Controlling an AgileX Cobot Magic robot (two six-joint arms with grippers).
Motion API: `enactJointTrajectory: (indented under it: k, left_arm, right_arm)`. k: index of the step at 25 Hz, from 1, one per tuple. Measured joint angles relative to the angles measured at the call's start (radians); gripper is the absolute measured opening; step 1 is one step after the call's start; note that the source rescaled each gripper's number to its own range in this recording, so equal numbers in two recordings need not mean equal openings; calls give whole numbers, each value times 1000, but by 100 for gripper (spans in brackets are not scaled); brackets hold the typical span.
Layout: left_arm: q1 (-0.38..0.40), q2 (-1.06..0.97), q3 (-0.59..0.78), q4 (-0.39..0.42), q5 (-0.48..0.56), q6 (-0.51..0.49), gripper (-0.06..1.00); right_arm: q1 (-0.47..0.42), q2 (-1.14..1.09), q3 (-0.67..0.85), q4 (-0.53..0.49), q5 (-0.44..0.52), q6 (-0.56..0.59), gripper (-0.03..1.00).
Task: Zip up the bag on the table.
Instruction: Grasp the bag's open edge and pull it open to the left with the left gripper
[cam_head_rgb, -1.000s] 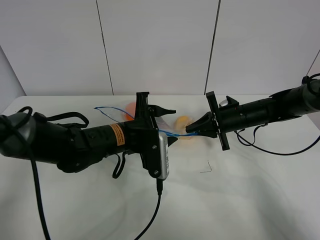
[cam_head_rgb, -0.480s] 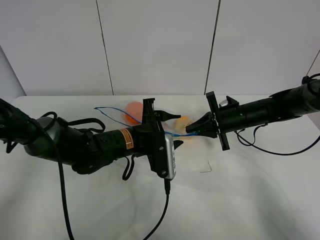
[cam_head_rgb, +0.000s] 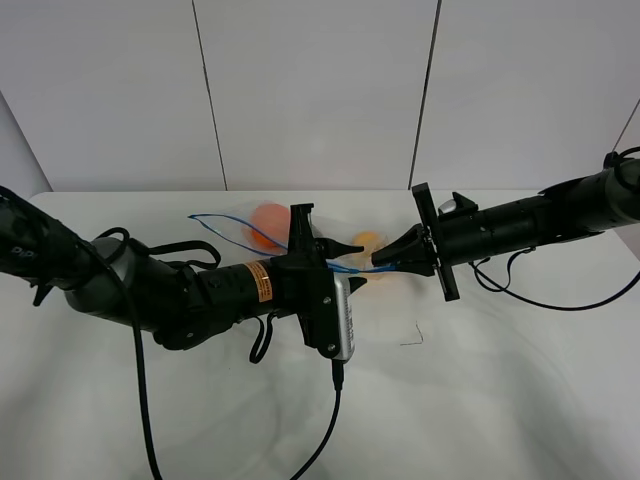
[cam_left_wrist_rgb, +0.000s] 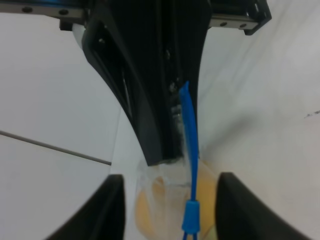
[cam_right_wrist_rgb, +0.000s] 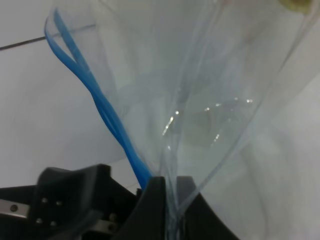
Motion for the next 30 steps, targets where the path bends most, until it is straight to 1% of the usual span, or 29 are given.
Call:
enactJointTrajectory:
  k: [6, 8, 10, 15, 18, 24, 30]
  left_arm:
    - [0, 0, 0, 0, 0, 0, 33]
    - [0, 0, 0, 1, 0, 0, 24]
    - [0, 0, 0, 1, 0, 0, 17]
    - [0, 0, 0, 3, 1, 0, 11]
    - [0, 0, 0, 4, 4, 0, 0]
    - [2, 0, 0, 4, 6, 0, 0]
    - [51, 0, 0, 33, 5, 3, 0]
  right_arm:
    - [0, 0, 0, 0, 0, 0, 0]
    - [0, 0, 0, 0, 0, 0, 0]
    - [0, 0, 0, 3, 0, 0, 0]
    - [0, 0, 0, 3, 0, 0, 0]
    - [0, 0, 0, 6, 0, 0, 0]
    - [0, 0, 0, 6, 0, 0, 0]
    - [0, 0, 0, 23, -6, 0, 0]
